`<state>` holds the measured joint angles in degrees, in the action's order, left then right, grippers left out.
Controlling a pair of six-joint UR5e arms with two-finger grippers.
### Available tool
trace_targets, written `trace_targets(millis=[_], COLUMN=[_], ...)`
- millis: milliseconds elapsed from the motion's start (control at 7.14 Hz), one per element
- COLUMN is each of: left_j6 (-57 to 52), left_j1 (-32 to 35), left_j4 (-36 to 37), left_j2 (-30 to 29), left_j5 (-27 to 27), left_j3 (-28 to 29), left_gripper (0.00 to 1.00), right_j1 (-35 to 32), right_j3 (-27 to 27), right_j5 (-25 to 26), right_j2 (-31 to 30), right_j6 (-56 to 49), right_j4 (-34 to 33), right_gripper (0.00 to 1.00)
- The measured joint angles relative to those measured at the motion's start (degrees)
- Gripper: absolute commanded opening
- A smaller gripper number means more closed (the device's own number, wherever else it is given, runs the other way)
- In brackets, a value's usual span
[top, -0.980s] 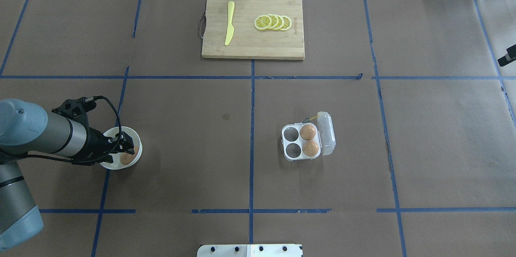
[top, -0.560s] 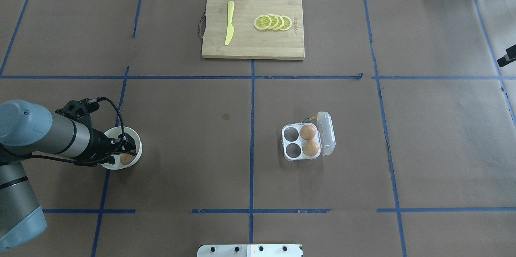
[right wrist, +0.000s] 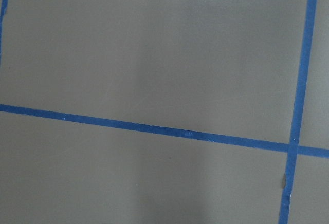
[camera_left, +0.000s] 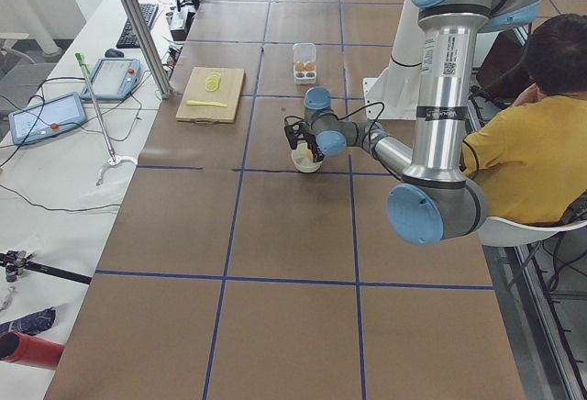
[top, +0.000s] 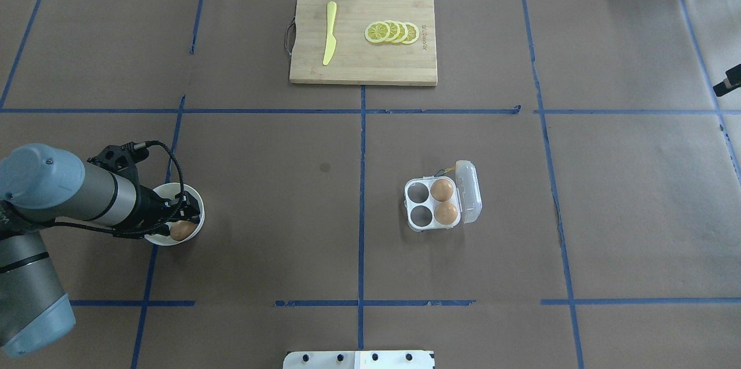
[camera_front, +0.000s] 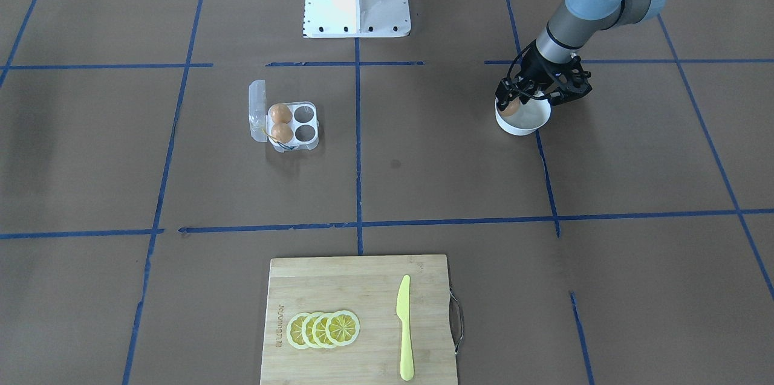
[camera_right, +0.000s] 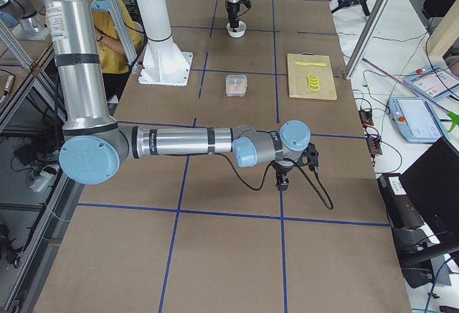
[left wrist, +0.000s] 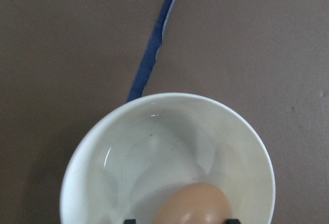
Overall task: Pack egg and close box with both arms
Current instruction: 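Lower the left gripper into the bowl and grasp the brown egg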
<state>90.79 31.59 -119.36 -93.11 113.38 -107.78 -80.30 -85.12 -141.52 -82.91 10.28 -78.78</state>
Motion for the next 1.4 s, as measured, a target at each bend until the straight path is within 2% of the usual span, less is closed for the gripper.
trace_targets(millis=[420,560,700,840,1400], left_j6=[0.0,0.0,0.0,0.0,-0.1], left_j1=[-0.1,-0.1,-0.1,-0.2,0.0], left_j4=[0.0,0.0,0.0,0.0,0.0], left_j2=[-0.9,-1.0,-0.9,-0.9,-0.8], left_j5=[0.0,0.0,0.0,0.0,0.1], left_j3=[1.3,1.5,1.6,1.6,1.5], left_gripper=[0.69,0.66,0.37,0.00,0.00], right_j1=[0.1,0.1,0.1,0.1,0.1], right_j3=[0.0,-0.1,-0.1,-0.2,-0.2], right_j5=[-0.1,-0.2,-0.3,-0.4,-0.4], right_j2=[-0.1,-0.1,-0.2,-0.2,-0.3], right_j6=[0.0,0.0,0.0,0.0,0.0], right_j4=[0.0,0.0,0.0,0.0,0.0], right_gripper=[1.00,1.00,1.00,1.00,1.00])
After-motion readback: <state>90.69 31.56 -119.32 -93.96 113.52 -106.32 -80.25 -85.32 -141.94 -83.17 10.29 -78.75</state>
